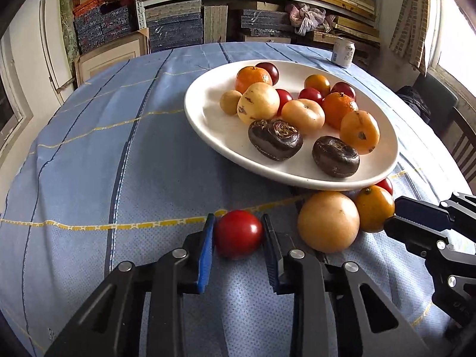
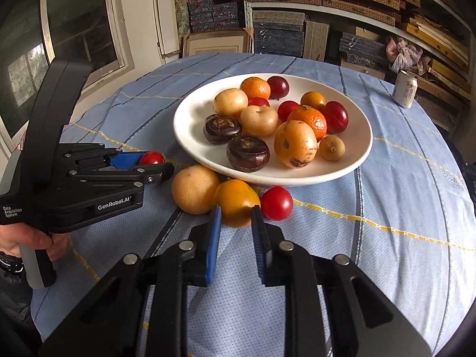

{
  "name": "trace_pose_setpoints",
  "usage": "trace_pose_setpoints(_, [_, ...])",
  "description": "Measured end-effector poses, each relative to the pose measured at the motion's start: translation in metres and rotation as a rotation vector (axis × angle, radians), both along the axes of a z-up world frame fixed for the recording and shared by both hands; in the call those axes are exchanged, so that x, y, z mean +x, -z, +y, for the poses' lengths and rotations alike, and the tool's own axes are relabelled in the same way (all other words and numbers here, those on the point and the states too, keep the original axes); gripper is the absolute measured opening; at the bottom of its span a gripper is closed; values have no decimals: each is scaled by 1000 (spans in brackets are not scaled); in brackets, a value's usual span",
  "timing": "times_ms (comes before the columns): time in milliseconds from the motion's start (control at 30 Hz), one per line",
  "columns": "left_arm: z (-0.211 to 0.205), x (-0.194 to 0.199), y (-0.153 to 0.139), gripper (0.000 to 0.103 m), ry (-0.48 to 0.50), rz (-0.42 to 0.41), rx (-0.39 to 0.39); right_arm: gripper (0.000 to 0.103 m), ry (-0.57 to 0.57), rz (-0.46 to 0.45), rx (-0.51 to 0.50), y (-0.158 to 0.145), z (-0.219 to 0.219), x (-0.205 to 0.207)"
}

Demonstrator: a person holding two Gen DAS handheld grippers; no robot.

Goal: Organize fruits
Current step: 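Grasp a red tomato with left tool while right tool grasps an orange fruit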

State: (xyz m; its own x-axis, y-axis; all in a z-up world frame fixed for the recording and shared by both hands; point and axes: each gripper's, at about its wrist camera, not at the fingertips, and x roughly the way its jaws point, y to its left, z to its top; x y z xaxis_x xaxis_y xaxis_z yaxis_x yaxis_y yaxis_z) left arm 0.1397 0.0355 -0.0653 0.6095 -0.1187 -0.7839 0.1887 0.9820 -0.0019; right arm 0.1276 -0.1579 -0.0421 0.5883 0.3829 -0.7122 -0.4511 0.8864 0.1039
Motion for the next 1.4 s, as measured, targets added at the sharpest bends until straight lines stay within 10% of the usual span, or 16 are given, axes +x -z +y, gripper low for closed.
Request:
trace_pose_setpoints(667, [-2, -6, -2, 30, 24, -2, -15, 37, 0, 32, -84, 16, 13, 14])
trace_pose_setpoints(900, [-3, -7, 0, 30, 29, 5, -19, 60, -41, 78, -94, 19, 32, 22])
trace_pose_setpoints(1233, [-4, -6, 1, 31, 30, 11, -13, 37, 97, 145, 150, 19, -12, 27])
trace_pose_setpoints(1400, [-8, -7, 2, 31, 43, 7, 2, 37, 110, 59, 75, 10, -4, 13])
